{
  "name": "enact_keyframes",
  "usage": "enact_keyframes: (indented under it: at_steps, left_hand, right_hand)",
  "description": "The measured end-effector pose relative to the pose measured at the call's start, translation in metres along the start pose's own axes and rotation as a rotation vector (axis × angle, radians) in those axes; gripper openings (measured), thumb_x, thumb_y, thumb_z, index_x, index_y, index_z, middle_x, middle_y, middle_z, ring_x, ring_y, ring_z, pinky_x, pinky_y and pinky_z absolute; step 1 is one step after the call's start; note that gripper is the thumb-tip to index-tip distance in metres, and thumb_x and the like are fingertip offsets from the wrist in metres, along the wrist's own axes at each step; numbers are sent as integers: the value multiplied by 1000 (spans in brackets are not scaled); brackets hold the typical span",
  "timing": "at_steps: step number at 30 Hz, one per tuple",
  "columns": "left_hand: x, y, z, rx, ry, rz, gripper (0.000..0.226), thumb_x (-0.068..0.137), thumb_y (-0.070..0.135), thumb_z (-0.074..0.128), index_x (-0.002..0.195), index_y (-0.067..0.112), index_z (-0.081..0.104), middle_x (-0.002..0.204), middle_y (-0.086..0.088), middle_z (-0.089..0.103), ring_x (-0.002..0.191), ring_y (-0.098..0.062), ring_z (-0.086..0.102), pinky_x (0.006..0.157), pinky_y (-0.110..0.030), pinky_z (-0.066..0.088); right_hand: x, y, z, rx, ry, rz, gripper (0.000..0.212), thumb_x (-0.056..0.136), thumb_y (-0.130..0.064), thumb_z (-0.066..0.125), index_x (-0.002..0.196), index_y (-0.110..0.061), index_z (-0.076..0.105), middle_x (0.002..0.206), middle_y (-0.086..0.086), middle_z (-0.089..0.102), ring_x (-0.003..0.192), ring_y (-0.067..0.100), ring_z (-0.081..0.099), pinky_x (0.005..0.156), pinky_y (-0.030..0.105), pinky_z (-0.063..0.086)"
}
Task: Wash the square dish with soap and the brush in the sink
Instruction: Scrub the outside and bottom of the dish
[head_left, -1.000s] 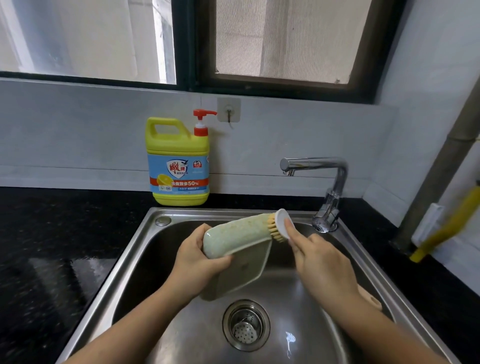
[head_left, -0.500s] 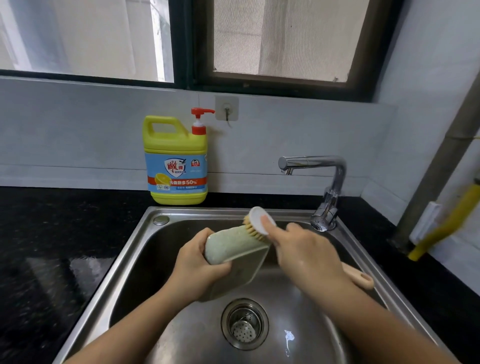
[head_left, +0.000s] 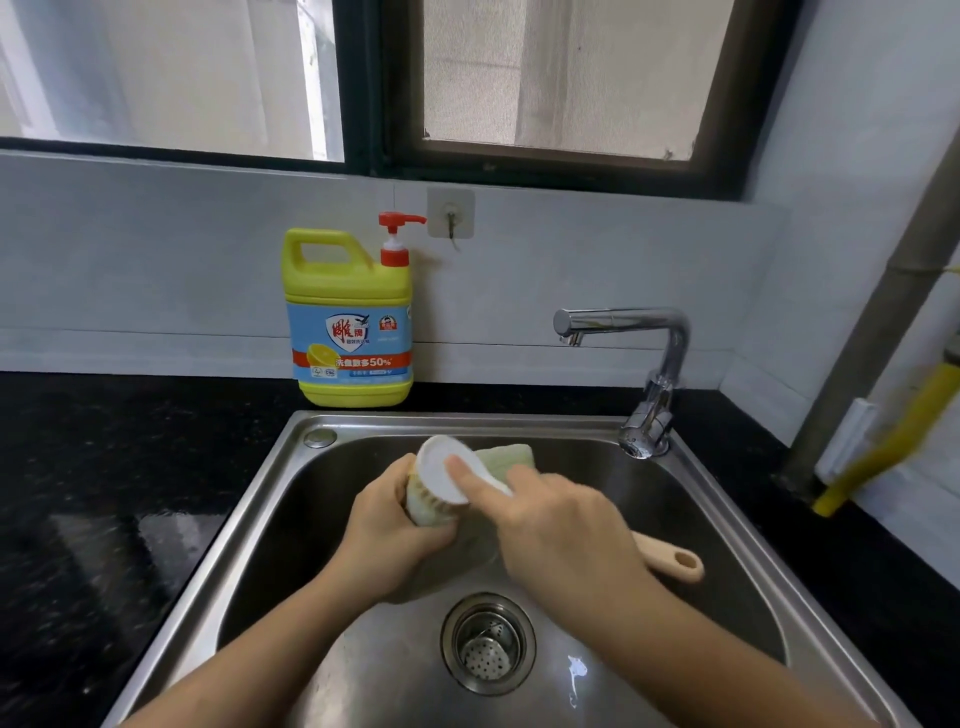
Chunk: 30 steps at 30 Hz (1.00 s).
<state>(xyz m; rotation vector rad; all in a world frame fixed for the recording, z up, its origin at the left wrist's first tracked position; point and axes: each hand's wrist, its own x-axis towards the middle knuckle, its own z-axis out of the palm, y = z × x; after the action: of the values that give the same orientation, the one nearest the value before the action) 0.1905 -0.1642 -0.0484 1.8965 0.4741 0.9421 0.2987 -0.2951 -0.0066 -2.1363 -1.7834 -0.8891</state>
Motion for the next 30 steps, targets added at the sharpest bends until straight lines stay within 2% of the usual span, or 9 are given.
enact_keyframes:
  at_steps: [2, 6, 9, 11, 14, 20, 24, 26, 30]
  left_hand:
    - [1, 0, 0, 37, -6, -29, 39, 49, 31, 72, 84, 24, 58, 79, 4, 66, 76, -2, 62, 61, -17, 52]
    - [2, -1, 0, 31, 2, -49, 31, 54, 19, 73, 78, 24, 55, 73, 7, 62, 67, 1, 59, 56, -16, 46]
    - [2, 1, 2, 19, -16, -60, 34, 53, 20, 74, 81, 25, 56, 75, 2, 63, 71, 1, 61, 58, -17, 48]
    - [1, 0, 3, -43, 13, -61, 43, 48, 29, 76, 87, 27, 59, 78, 5, 69, 77, 1, 65, 64, -16, 51]
    - [-1, -1, 3, -53, 78, -72, 47, 47, 29, 87, 86, 26, 61, 77, 3, 69, 77, 4, 65, 64, -14, 50]
    - [3, 6, -3, -49, 38, -121, 33, 67, 4, 79, 88, 17, 58, 83, -1, 65, 74, -3, 63, 60, -17, 52]
    - [6, 3, -6, -106, 81, -192, 37, 71, 2, 76, 97, 21, 58, 97, -4, 64, 91, -19, 62, 73, -34, 55]
    - [6, 3, -6, -114, 89, -201, 38, 70, 2, 77, 96, 21, 58, 97, -4, 64, 92, -21, 62, 73, -34, 54]
    - [5, 6, -3, -136, 82, -187, 37, 70, 2, 78, 94, 19, 57, 94, -4, 64, 87, -18, 62, 66, -26, 51]
  right_hand:
    - [8, 16, -1, -32, -63, 85, 60, 66, -19, 74, 122, -34, 61, 64, 0, 56, 42, 22, 54, 35, 26, 32]
    - [14, 41, -6, -69, -244, 197, 57, 95, -19, 43, 145, -38, 23, 90, 5, 53, 79, 29, 62, 57, 33, 35]
    - [8, 26, -4, -40, -81, 101, 56, 77, -19, 67, 129, -36, 54, 67, 1, 53, 49, 24, 56, 40, 29, 33]
    - [4, 6, 0, -11, 24, -16, 49, 73, -19, 55, 119, -35, 64, 62, -2, 55, 40, 20, 50, 34, 25, 33]
    - [0, -7, 3, -9, 123, -128, 56, 75, -17, 37, 122, -32, 63, 60, -1, 51, 42, 18, 46, 36, 26, 31]
    - [-21, 23, 28, -44, 157, -29, 60, 75, -10, 44, 131, -28, 54, 61, 0, 45, 45, 19, 43, 35, 30, 34]
    - [-24, 58, 40, -76, 94, 149, 74, 62, 3, 74, 128, -25, 57, 58, 3, 44, 42, 21, 41, 34, 29, 31]
    - [-25, 62, 41, -71, 77, 169, 78, 55, 5, 81, 125, -24, 61, 57, 3, 45, 42, 21, 41, 35, 29, 31]
    - [-23, 40, 38, -48, 224, -8, 63, 73, -2, 58, 129, -28, 56, 62, 0, 47, 48, 20, 43, 39, 31, 34]
